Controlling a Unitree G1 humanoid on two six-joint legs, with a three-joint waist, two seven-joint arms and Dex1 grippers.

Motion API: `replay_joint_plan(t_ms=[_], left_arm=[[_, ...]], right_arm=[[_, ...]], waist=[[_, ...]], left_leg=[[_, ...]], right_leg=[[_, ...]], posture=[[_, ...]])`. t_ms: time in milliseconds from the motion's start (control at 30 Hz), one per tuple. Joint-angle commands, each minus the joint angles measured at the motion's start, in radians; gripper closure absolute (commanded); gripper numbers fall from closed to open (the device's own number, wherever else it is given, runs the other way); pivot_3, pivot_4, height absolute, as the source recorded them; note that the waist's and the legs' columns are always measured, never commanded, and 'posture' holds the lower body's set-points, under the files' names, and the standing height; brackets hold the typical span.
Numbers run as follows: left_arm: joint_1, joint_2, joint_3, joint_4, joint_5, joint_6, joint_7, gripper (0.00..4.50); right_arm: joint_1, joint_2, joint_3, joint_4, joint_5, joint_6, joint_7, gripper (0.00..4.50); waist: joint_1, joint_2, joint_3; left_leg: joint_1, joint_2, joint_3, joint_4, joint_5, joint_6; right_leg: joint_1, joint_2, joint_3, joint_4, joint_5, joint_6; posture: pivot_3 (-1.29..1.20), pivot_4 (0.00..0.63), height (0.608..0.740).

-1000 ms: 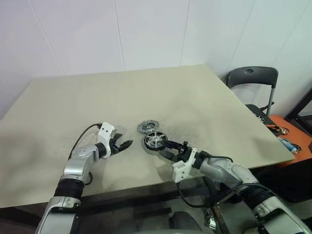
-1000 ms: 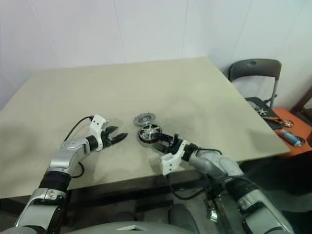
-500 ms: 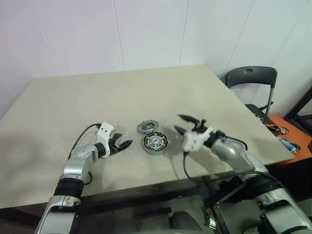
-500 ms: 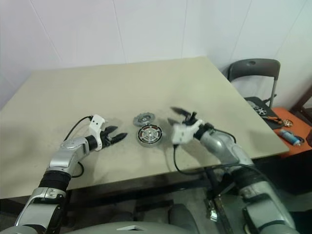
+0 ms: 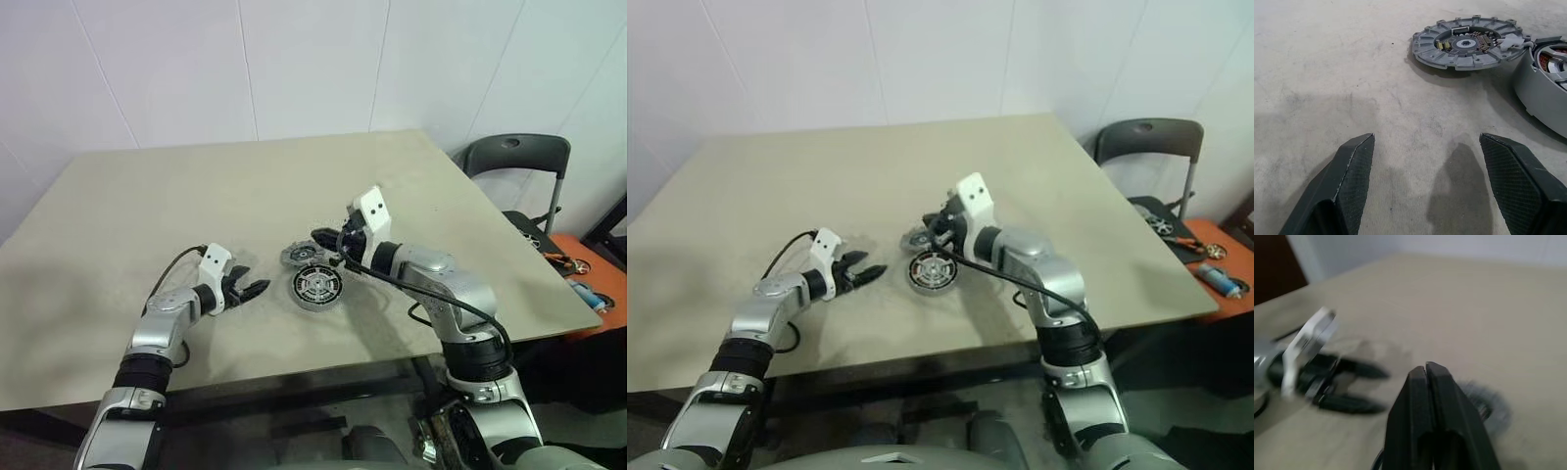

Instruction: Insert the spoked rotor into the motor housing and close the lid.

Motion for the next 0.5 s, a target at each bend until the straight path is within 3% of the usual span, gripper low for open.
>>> replay_joint_plan(t_ms=[33, 300, 500], left_arm=[[0.009, 0.008, 0.002, 0.001, 0.005, 0.003, 0.002, 0.86], [0.022, 0.005, 0.004, -0.015, 0.004, 0.009, 0.007, 0.86], [0.026, 0.006, 0.006, -0.016, 0.005, 0.009, 0.011, 0.86]], right_arm=[[-0.009, -0.013, 0.053, 0.016, -0.040, -0.069, -0.006, 4.48], [0.059, -0.055, 0.210, 0.125, -0.158, -0.230, 0.030, 4.48], [0.097, -0.069, 0.242, 0.217, -0.218, -0.298, 0.028, 4.48]], waist=[[-0.001, 0.000, 0.000], [-0.001, 0.000, 0.000], [-0.002, 0.000, 0.000]], left_leg=[[0.000, 0.000, 0.000, 0.000, 0.000, 0.000], [-0.001, 0.000, 0.001, -0.001, 0.000, 0.000], [-0.001, 0.000, 0.002, 0.000, 0.000, 0.000]], right_leg=[[0.000, 0.000, 0.000, 0.000, 0.000, 0.000], [0.000, 0.000, 0.000, -0.002, 0.000, 0.000], [0.000, 0.000, 0.001, -0.003, 0.000, 0.000]], posture=[[0.00, 0.000, 0.740], [0.00, 0.000, 0.740], [0.00, 0.000, 0.740]])
